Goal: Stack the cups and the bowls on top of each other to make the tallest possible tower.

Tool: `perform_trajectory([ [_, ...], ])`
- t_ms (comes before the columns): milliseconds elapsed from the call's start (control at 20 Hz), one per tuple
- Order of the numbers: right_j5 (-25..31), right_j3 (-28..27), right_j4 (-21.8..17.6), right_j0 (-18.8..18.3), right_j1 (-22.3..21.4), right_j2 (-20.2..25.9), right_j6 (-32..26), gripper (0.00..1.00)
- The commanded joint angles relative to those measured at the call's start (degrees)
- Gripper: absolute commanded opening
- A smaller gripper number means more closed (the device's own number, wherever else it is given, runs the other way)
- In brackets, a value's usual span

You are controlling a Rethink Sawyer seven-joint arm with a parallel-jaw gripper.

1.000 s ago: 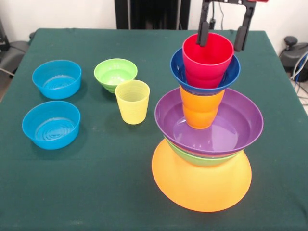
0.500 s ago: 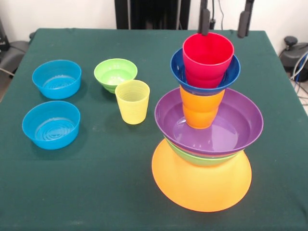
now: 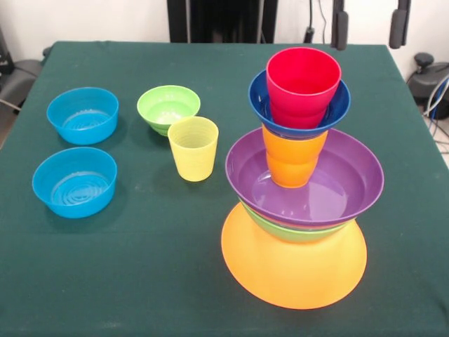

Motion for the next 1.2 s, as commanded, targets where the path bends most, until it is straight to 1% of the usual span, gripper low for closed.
perform_trajectory([
  [50,7.3,6.3,-1.4,-2.3,0.6,4.8,-17.9,1.00],
  [500,11.7,3.9,-2.3,-4.6,0.3,7.5,-19.8,1.00],
  [650,12.3,4.3,-2.3,-6.0,-0.5,8.5,-20.6,1.00],
  [900,11.8,4.6,-3.9,-8.5,-0.4,9.8,-22.5,1.00],
  [1200,13.6,4.4,-3.5,-12.2,-0.3,12.0,-27.3,1.00],
])
